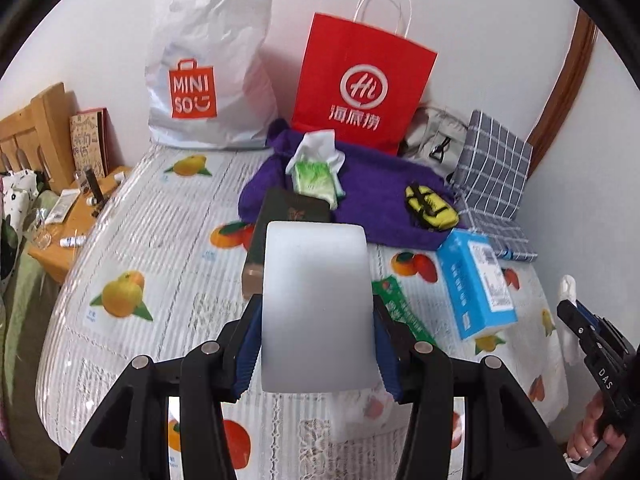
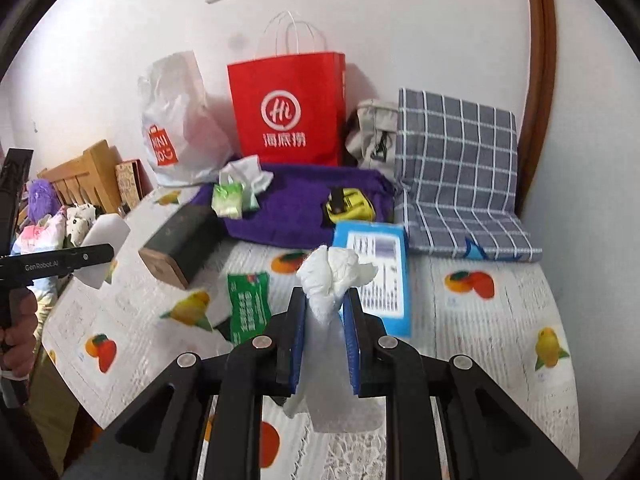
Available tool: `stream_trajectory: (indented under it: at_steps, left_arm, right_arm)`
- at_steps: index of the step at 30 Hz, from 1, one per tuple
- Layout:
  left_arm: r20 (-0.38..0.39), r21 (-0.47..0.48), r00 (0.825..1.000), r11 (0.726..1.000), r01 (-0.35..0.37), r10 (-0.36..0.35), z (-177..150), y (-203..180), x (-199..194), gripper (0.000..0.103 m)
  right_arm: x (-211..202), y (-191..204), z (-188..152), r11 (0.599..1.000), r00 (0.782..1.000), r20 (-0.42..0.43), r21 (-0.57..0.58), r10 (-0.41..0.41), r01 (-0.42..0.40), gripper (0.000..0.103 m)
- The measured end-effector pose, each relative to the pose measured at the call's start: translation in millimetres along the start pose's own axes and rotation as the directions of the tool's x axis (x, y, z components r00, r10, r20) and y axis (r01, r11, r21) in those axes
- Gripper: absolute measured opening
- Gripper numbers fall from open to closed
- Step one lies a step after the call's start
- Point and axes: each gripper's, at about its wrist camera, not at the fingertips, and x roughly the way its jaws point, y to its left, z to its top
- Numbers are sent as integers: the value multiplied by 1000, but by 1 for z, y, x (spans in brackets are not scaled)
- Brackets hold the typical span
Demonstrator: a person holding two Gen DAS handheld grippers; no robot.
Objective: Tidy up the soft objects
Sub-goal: 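Carry the sponge block with the left tool while the right tool carries the cloth toward the towel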
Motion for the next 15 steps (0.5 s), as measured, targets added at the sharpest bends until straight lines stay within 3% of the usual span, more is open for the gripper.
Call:
stream_trajectory:
  at_steps: [15]
  left_arm:
    - [32, 30, 999, 999, -27, 26, 44, -4, 6, 49]
  right_arm:
    - [22, -4, 58, 1000, 999, 43, 17, 8, -8, 19]
